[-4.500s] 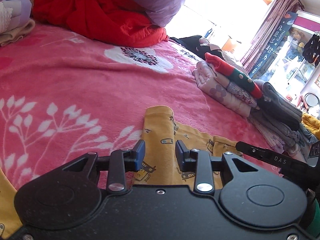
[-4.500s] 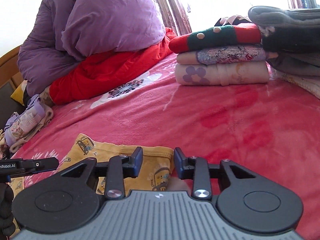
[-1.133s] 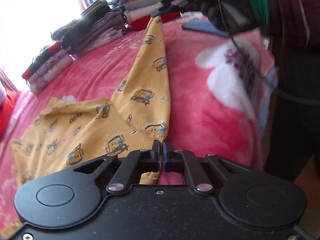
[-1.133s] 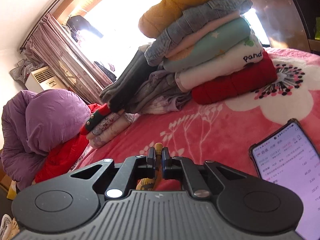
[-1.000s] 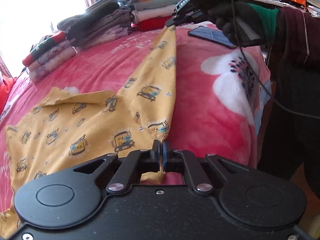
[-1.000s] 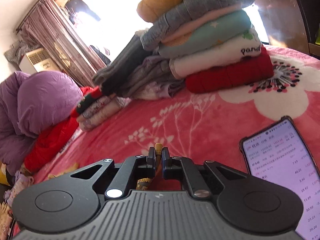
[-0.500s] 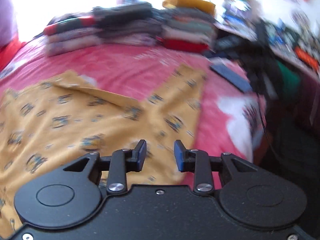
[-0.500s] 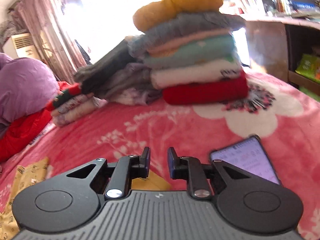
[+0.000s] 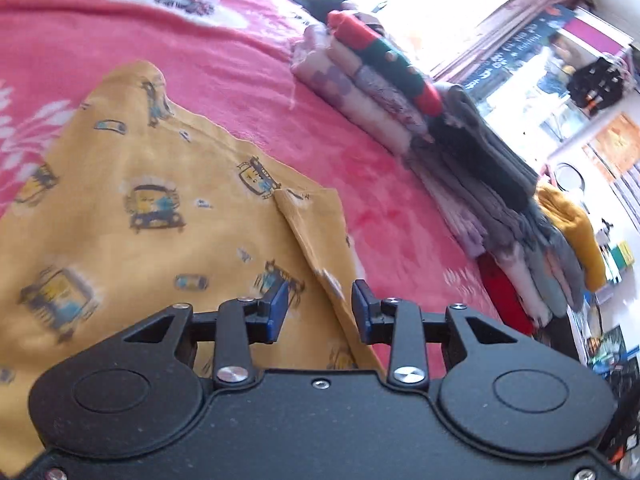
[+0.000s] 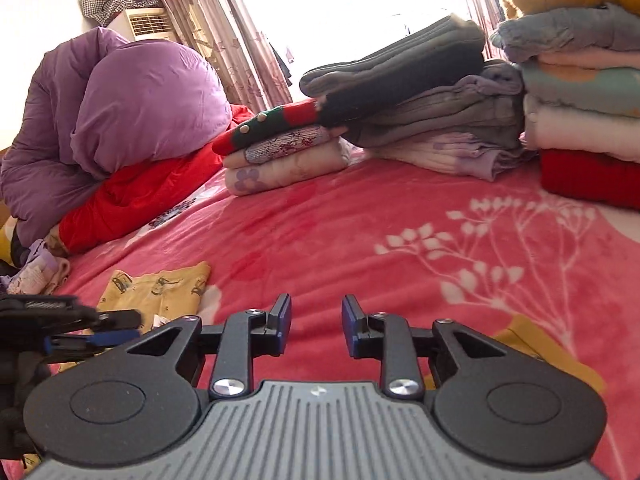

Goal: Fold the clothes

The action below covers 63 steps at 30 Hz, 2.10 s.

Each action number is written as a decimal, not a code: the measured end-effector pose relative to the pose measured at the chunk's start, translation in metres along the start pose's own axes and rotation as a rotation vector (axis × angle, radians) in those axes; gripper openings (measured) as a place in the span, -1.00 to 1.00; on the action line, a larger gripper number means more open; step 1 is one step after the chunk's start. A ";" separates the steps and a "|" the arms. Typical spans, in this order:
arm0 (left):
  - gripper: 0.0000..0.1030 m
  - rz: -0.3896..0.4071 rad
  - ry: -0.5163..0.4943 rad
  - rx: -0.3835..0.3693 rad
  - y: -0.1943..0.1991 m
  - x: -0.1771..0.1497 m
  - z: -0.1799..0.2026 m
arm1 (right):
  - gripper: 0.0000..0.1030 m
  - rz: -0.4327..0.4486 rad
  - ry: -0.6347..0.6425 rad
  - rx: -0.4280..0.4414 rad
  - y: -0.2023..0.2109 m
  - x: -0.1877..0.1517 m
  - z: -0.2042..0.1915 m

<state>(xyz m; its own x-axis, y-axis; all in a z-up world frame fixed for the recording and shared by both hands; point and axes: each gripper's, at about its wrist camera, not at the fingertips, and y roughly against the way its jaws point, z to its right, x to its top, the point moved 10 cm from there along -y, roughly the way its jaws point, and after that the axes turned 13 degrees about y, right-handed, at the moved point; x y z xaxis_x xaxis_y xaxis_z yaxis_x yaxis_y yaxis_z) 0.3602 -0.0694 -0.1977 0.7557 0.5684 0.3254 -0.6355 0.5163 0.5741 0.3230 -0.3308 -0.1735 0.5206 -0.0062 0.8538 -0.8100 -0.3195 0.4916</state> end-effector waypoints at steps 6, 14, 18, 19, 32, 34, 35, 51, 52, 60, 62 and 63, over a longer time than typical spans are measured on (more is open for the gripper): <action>-0.91 0.032 -0.072 -0.002 -0.027 0.009 0.038 | -0.42 0.012 -0.059 0.003 -0.008 0.003 0.020; -0.47 -0.020 -0.229 -0.098 -0.040 -0.004 0.098 | -0.36 0.003 -0.109 0.011 -0.010 -0.004 0.036; -0.47 0.058 -0.225 -0.056 0.005 0.023 0.063 | -0.23 -0.010 -0.113 0.068 -0.019 -0.002 0.023; -0.47 0.084 -0.217 -0.037 0.017 0.033 0.049 | -0.23 -0.014 -0.108 0.087 -0.023 0.000 0.016; -0.40 0.224 0.077 0.033 0.079 0.140 -0.108 | -0.03 -0.119 -0.107 0.249 -0.106 0.025 -0.053; -0.40 0.184 0.105 0.012 0.065 0.143 -0.115 | -0.03 -0.139 -0.127 0.240 -0.120 0.023 -0.047; -0.40 0.167 0.117 -0.003 0.059 0.143 -0.118 | -0.04 -0.143 -0.146 0.251 -0.125 0.022 -0.045; -0.97 0.240 -0.054 -0.004 0.052 0.166 -0.101 | -0.89 -0.113 -0.093 0.252 -0.141 0.039 -0.033; -0.97 0.236 -0.063 0.015 0.049 0.165 -0.102 | -0.89 -0.114 -0.086 0.250 -0.143 0.040 -0.033; -0.85 0.250 -0.128 0.130 0.043 0.166 -0.110 | -0.71 -0.128 -0.070 0.180 -0.149 0.037 -0.026; -0.71 0.266 -0.120 0.132 0.048 0.168 -0.110 | -0.57 -0.104 -0.071 0.148 -0.143 0.042 -0.020; -0.69 0.281 -0.112 0.132 0.052 0.170 -0.110 | -0.53 -0.092 -0.066 0.130 -0.139 0.045 -0.017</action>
<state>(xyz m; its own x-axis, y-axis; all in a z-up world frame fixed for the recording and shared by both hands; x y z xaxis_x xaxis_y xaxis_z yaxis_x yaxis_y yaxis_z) 0.4380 0.1249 -0.1949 0.5709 0.5990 0.5615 -0.8013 0.2577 0.5399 0.4544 -0.2711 -0.2004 0.6108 -0.0323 0.7911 -0.7187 -0.4419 0.5369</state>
